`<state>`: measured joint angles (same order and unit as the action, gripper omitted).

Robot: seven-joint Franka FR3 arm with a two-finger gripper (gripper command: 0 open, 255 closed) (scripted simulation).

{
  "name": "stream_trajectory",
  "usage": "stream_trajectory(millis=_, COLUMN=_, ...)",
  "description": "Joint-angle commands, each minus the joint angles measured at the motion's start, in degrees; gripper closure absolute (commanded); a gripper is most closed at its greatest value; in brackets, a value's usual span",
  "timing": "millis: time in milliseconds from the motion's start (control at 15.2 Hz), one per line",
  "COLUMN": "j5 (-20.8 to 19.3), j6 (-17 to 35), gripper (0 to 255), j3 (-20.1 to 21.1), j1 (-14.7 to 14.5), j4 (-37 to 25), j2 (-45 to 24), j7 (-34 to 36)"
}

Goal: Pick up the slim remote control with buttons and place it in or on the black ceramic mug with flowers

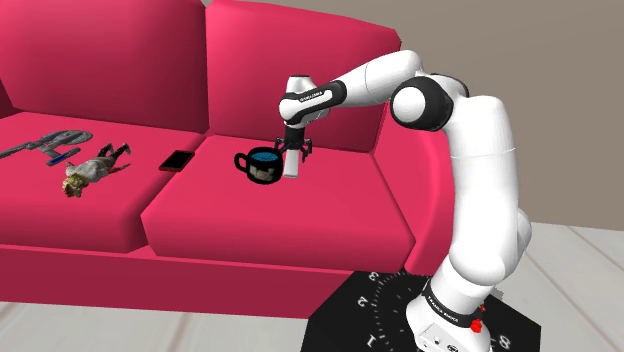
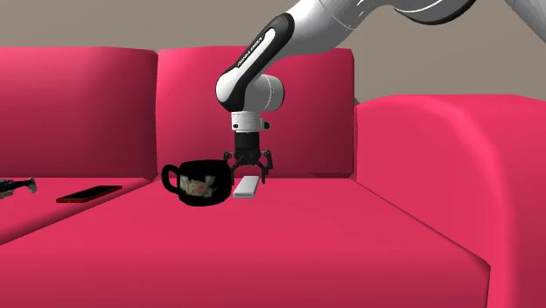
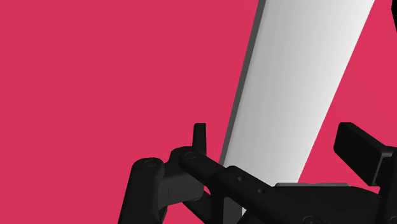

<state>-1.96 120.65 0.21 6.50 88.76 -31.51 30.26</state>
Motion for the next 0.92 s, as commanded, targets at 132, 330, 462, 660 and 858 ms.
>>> stream_trajectory(millis=132, j5=0.0, j6=0.0, gripper=255, j3=0.0, j1=0.0, j4=0.0, j2=0.0, j7=0.0)
stream_trajectory(millis=330, j5=0.0, j6=0.0, gripper=255, j3=0.0, j1=0.0, j4=0.0, j2=0.0, j7=0.0)
stream_trajectory(millis=462, j5=0.0, j6=0.0, gripper=255, j3=0.0, j1=0.0, j4=0.0, j2=0.0, j7=0.0)
stream_trajectory(millis=660, j5=0.0, j6=0.0, gripper=255, j3=0.0, j1=0.0, j4=0.0, j2=0.0, j7=0.0)
stream_trajectory(millis=858, j5=0.0, j6=-1.8, gripper=255, j3=0.0, j1=0.0, j4=-0.9, j2=1.0, j7=-0.1)
